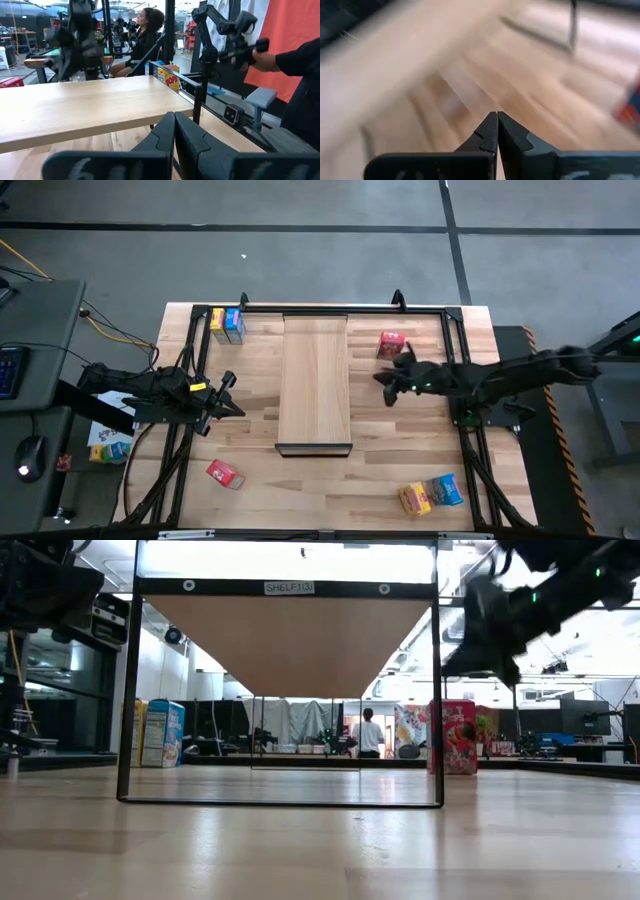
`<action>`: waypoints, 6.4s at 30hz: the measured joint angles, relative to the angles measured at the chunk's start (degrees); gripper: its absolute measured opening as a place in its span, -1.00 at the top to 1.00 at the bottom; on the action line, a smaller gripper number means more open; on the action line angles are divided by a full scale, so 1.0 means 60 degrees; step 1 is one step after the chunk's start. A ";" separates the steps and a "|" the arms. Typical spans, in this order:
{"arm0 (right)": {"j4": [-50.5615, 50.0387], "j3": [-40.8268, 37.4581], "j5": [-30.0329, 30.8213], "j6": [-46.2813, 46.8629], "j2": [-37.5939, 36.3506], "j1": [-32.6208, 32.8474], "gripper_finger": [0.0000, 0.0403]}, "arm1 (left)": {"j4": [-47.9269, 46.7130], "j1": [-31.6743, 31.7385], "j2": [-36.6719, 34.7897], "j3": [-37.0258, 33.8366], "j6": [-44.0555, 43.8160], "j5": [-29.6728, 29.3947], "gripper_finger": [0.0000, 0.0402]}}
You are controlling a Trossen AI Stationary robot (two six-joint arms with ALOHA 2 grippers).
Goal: Stack cereal on shelf
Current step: Put the top red cereal box on the shelf
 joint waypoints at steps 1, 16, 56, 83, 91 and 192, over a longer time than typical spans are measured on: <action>0.0411 0.0000 -0.0027 -0.0350 -0.0172 -0.0002 1.00 | 0.0000 0.0000 0.0003 0.0000 0.0000 0.0003 0.98; -0.5438 0.4939 -0.0373 -0.3534 0.0819 -0.2248 0.10 | 0.0000 0.0000 0.0002 0.0000 0.0000 0.0003 0.98; -0.9526 0.6688 -0.1153 -0.8980 0.4492 -0.4914 -0.60 | 0.0001 -0.0002 0.0001 0.0000 0.0000 0.0003 0.98; -0.9311 0.6688 -0.1863 -0.9257 0.5995 -0.5555 -0.59 | 0.0002 -0.0004 0.0003 0.0000 0.0000 0.0001 0.98; -0.9385 0.6688 -0.1857 -0.9257 0.5977 -0.5555 -0.34 | 0.0000 -0.0004 0.0003 0.0000 0.0000 0.0000 0.98; -1.0268 1.4134 -0.2152 -0.7349 0.7900 -0.2084 -0.19 | 0.0000 0.0000 0.0001 0.0000 0.0000 0.0002 0.98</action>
